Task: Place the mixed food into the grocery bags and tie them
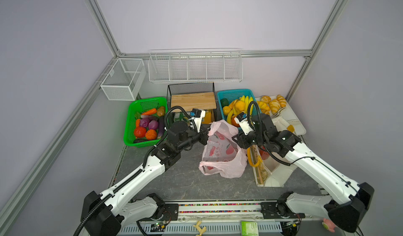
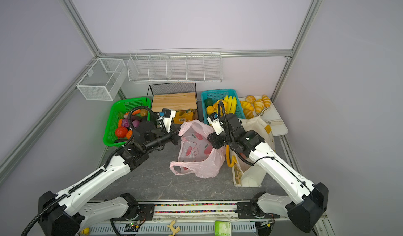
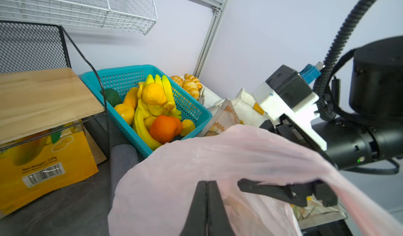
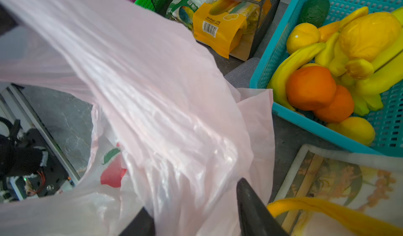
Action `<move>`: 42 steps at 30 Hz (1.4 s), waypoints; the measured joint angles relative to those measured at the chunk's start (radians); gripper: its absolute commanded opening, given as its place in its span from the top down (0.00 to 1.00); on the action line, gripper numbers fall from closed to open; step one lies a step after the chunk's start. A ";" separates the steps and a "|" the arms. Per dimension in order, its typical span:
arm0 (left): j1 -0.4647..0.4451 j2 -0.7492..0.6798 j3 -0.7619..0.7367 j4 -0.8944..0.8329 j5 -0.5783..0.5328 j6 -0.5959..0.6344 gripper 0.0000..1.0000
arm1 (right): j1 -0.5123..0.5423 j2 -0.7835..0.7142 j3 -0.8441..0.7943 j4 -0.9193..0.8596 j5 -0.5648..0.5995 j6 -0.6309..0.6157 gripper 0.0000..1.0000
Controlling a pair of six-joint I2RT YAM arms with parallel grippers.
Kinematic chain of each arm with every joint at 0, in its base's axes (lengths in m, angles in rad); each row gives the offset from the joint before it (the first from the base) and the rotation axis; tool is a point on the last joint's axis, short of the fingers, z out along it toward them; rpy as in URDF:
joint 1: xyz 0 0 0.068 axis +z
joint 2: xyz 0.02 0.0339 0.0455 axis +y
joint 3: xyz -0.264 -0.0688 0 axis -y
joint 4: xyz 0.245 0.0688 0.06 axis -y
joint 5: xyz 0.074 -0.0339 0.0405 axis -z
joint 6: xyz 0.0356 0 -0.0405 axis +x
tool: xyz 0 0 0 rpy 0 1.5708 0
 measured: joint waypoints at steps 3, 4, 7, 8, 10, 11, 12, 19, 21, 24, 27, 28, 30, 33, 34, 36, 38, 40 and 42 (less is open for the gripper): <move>0.000 0.001 0.011 -0.017 0.030 -0.063 1.00 | 0.046 -0.017 -0.029 0.024 0.070 0.018 0.65; 0.000 0.002 0.014 -0.023 0.040 -0.082 1.00 | 0.054 -0.015 -0.030 0.024 0.093 0.020 0.74; 0.003 0.006 0.028 -0.060 0.050 -0.126 1.00 | 0.057 -0.014 -0.019 0.000 0.146 0.010 0.86; 0.006 0.008 0.035 -0.076 0.055 -0.132 1.00 | 0.056 -0.014 -0.010 -0.020 0.156 0.002 0.88; 0.027 0.015 0.064 -0.127 0.069 -0.153 1.00 | 0.048 -0.010 0.035 -0.083 0.162 -0.017 0.89; 0.041 0.018 0.073 -0.142 0.075 -0.160 1.00 | 0.038 -0.005 0.068 -0.118 0.153 -0.020 0.90; 0.063 0.022 0.082 -0.159 0.092 -0.173 1.00 | 0.016 0.005 0.108 -0.157 0.134 -0.021 0.90; 0.154 0.069 0.084 -0.198 0.121 -0.196 0.47 | -0.113 0.052 0.152 -0.217 -0.078 0.038 0.91; 0.154 0.080 0.084 -0.208 0.132 -0.182 0.39 | -0.128 0.075 0.130 -0.201 -0.124 0.076 0.91; 0.158 0.080 0.083 -0.231 0.155 -0.154 0.27 | -0.153 0.107 0.099 -0.161 -0.176 0.141 0.91; 0.178 0.057 0.065 -0.248 0.198 -0.117 0.13 | -0.176 0.115 0.066 -0.101 -0.222 0.206 0.91; 0.187 0.042 0.052 -0.254 0.214 -0.103 0.09 | -0.185 0.115 0.057 -0.078 -0.239 0.230 0.91; 0.201 0.003 0.021 -0.259 0.240 -0.076 0.04 | -0.196 0.116 0.045 -0.035 -0.265 0.274 0.92; 0.208 -0.068 -0.017 -0.284 0.274 -0.022 0.00 | -0.204 0.117 0.035 0.037 -0.288 0.326 0.92; 0.208 -0.089 -0.022 -0.299 0.282 -0.004 0.00 | -0.205 0.117 0.030 0.062 -0.296 0.341 0.92; 0.208 -0.117 -0.022 -0.328 0.287 0.030 0.00 | -0.206 0.118 0.023 0.097 -0.309 0.361 0.92; 0.208 -0.137 -0.021 -0.367 0.285 0.068 0.01 | -0.211 0.122 0.021 0.127 -0.328 0.376 0.93; 0.208 -0.140 -0.021 -0.408 0.277 0.101 0.01 | -0.220 0.133 0.021 0.158 -0.349 0.386 0.93; 0.208 -0.133 -0.020 -0.454 0.262 0.132 0.01 | -0.232 0.146 0.020 0.182 -0.373 0.396 0.93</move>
